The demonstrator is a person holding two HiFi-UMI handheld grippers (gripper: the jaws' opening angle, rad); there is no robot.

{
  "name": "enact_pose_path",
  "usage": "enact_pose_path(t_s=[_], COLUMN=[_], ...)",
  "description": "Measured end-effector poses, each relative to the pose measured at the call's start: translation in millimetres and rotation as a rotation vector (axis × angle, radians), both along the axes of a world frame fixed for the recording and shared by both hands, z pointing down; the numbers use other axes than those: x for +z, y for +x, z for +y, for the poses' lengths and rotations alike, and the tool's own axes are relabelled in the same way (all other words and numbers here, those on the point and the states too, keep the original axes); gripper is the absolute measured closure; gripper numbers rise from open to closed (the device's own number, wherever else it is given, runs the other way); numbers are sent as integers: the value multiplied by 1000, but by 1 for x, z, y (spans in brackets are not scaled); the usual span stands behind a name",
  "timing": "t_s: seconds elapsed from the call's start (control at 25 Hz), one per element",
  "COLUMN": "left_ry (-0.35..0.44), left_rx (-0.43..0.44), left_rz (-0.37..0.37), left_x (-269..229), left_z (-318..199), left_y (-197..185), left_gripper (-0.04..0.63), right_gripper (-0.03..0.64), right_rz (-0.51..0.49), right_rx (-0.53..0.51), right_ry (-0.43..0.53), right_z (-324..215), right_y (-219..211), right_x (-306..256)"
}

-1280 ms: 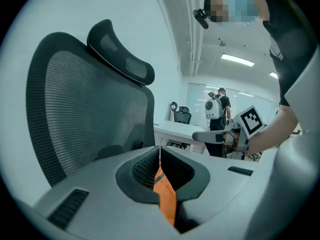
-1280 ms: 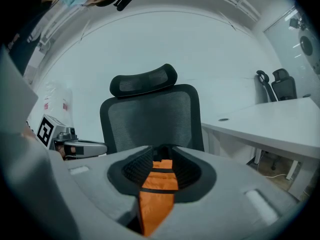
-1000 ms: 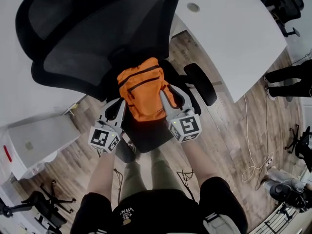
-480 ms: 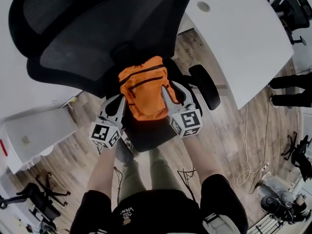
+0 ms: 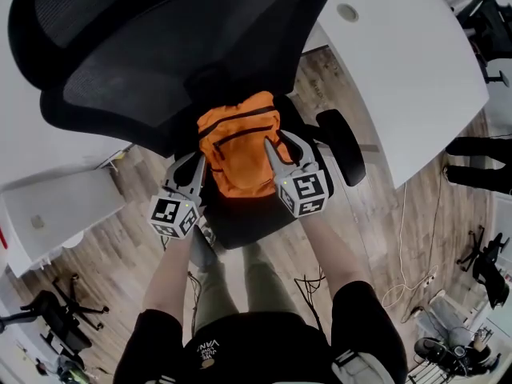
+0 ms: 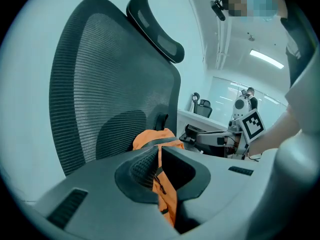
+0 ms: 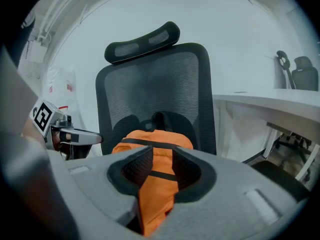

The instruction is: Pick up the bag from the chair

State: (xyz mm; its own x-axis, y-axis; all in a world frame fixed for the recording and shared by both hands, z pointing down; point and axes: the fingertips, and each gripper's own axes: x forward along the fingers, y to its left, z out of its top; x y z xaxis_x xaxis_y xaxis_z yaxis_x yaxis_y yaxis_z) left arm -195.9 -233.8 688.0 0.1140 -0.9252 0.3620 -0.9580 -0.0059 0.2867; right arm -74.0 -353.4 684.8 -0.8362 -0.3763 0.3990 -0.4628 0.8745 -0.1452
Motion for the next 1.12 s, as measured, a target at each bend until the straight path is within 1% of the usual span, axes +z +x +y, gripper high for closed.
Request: enact_pose_path(t_s=[0.32,0.44,0.56,0.6,0.64,0.8,0.96,1.12], left_ry=[-56,-80,-104,-113,-122,-155,-177,-190], left_rx=[-40,-55,-68,-73,-77,-75,-79,-67], left_rz=[13,27,26,25,25,16,9,10], left_x=[26,34,42,45,48,59,66,71], left_z=[0,-2,-2,-2,-3,-8,-14,-19], left_y=[-8,-9,-11,-12,-13,-14,-16,-13], left_gripper=[573,501,469,452,431,396,387,387], right_gripper=[497,497,496,467,454,442,404,382], right_rz=[42,54,71,76,81,100,126,152], right_rx=[-21,-21,-20,-20,-22,-23,-29,-50], right_ry=[-13,-20,-32,-39,-45,-40,-36,-28], right_z=[-8,-11,-14,-15,-17,-26,-35,-41], right_y=[-4,-4,-4,-4,-4,-6,-8,-11], right_x=[21,28,37,40,42,48,56,65])
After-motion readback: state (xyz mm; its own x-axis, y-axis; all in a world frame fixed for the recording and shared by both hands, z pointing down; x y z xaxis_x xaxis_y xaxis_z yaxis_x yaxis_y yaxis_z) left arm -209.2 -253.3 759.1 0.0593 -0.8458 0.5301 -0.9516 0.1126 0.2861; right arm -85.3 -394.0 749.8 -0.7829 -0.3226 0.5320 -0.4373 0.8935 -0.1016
